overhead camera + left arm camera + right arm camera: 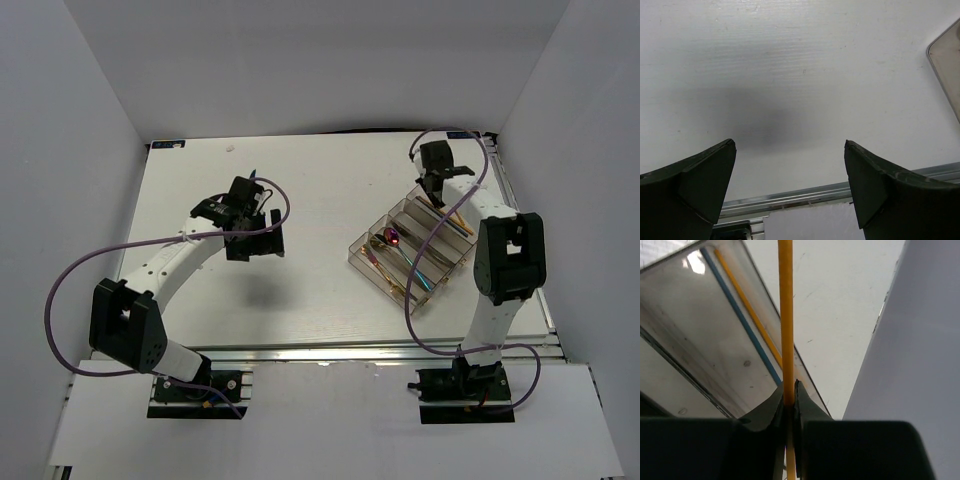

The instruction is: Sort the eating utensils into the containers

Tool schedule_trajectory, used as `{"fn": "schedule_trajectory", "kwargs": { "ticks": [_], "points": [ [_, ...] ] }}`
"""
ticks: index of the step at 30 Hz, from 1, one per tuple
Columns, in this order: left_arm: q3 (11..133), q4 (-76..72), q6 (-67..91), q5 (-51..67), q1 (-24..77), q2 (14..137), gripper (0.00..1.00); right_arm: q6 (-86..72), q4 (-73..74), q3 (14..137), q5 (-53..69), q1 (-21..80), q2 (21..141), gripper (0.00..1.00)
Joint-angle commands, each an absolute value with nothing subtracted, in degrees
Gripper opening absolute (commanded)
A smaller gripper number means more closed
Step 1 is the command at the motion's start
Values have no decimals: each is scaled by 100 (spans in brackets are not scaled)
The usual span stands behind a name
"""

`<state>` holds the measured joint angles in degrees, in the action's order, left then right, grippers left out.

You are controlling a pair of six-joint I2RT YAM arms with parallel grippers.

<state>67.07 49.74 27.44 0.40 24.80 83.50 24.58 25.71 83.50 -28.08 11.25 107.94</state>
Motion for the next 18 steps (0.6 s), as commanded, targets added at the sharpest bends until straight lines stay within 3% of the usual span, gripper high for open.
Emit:
{"fn": "schedule_trajectory", "kwargs": {
  "ticks": [1,10,18],
  "points": [
    [6767,5088,2602,-87,2479,8165,98,3190,1811,8017,-2707,1116,10591,0],
    [7005,5300,2435,-246,2479,8253,98,3234,1478,7568,-2689,1116,10609,0],
    [6961,5194,2514,-185,2479,8253,98,3401,1441,7137,-2584,1055,10380,21]
  ]
}}
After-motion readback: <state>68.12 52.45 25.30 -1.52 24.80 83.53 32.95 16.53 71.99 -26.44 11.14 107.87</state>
